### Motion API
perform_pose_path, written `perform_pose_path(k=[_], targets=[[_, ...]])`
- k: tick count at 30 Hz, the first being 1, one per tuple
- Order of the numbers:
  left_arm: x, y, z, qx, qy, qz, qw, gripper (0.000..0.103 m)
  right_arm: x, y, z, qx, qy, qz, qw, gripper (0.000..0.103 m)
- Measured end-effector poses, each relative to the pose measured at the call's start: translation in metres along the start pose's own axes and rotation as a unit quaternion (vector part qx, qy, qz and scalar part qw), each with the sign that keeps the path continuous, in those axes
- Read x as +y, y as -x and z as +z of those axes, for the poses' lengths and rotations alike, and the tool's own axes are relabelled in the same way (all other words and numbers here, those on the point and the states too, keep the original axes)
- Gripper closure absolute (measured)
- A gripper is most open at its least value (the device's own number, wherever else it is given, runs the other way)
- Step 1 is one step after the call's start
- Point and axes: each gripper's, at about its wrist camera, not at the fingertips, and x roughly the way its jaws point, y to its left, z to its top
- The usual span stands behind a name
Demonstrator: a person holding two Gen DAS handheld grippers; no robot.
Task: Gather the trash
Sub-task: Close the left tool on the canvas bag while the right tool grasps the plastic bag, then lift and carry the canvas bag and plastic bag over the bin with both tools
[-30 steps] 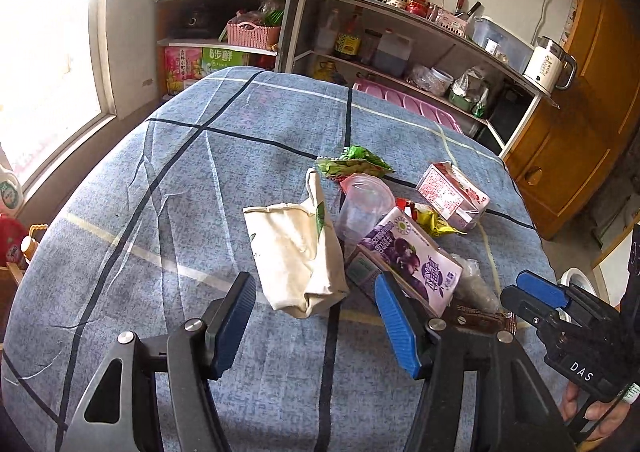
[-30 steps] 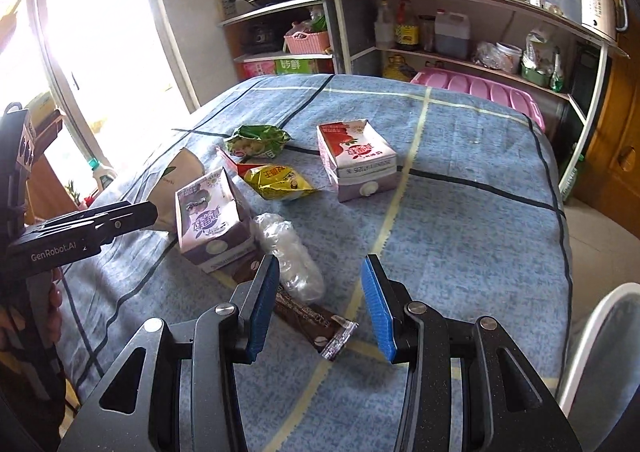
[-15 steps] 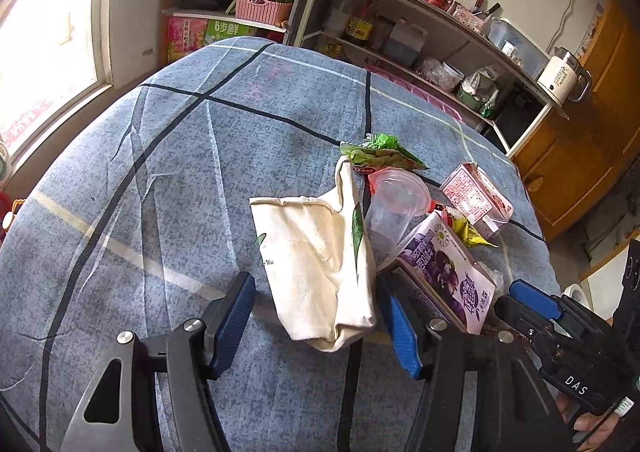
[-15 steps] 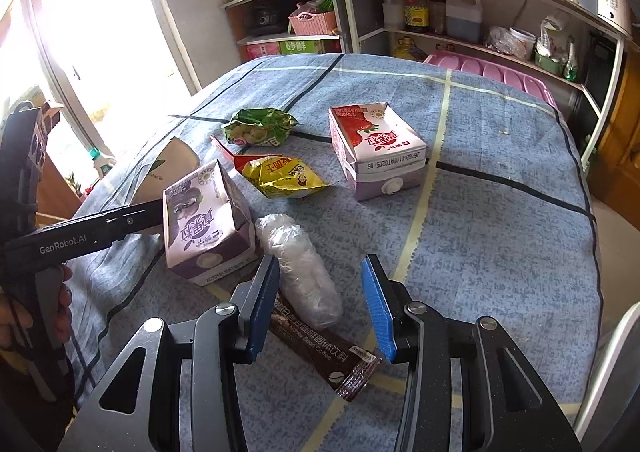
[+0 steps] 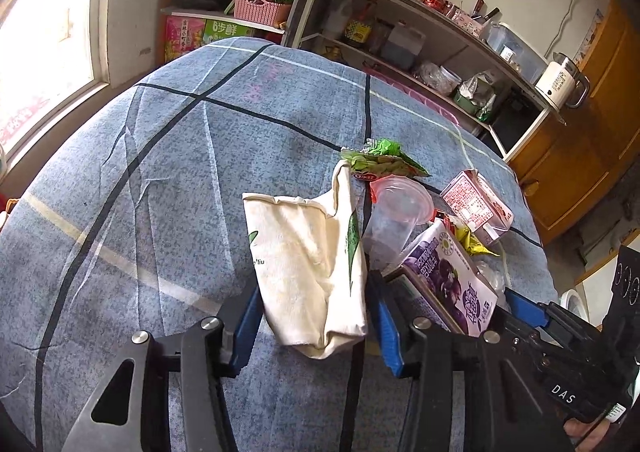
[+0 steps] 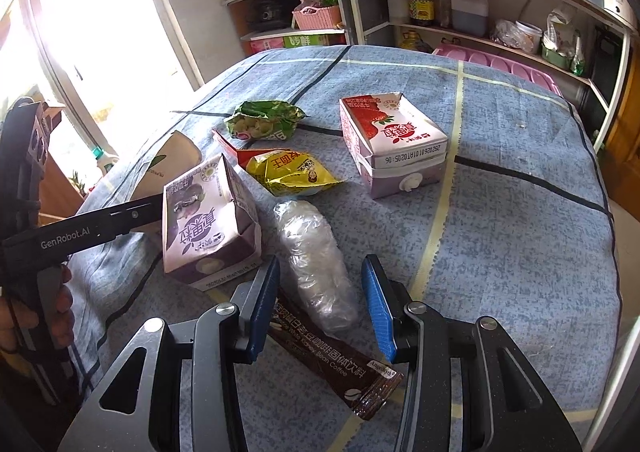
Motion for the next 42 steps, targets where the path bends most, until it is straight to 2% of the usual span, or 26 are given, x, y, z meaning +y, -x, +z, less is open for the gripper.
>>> perform_pose_path(k=[1,5,10,22,31,42], targets=[[0.000,0.000,0.000,0.000,0.000,-0.001,1.0000,0.055,0.000,0.000,0.000,-0.001,0.001,-0.001,1.000,0.059],[-0.001,0.000,-0.001,0.000,-0.003,-0.004,1.0000,0.061,0.000,0.000,-0.001,0.000,-0.002,0.003,1.000,0.072],[-0.003,0.001,-0.002,-0.004,-0.005,-0.001,1.0000,0.063,0.001,0.002,-0.002,-0.005,0.001,0.003,1.000,0.077],[-0.015,0.030,-0.006,-0.032,-0.029,0.009,0.9990,0.064,-0.008,0.022,-0.004,-0.041,-0.019,-0.008,0.999,0.078],[-0.045,0.062,-0.006,-0.058,-0.055,-0.013,0.9967,0.064,-0.019,0.057,-0.006,-0.078,-0.039,-0.013,0.996,0.078],[-0.099,0.070,-0.023,-0.051,-0.110,-0.046,0.9916,0.064,-0.037,0.094,-0.026,-0.107,-0.066,-0.029,0.992,0.078]])
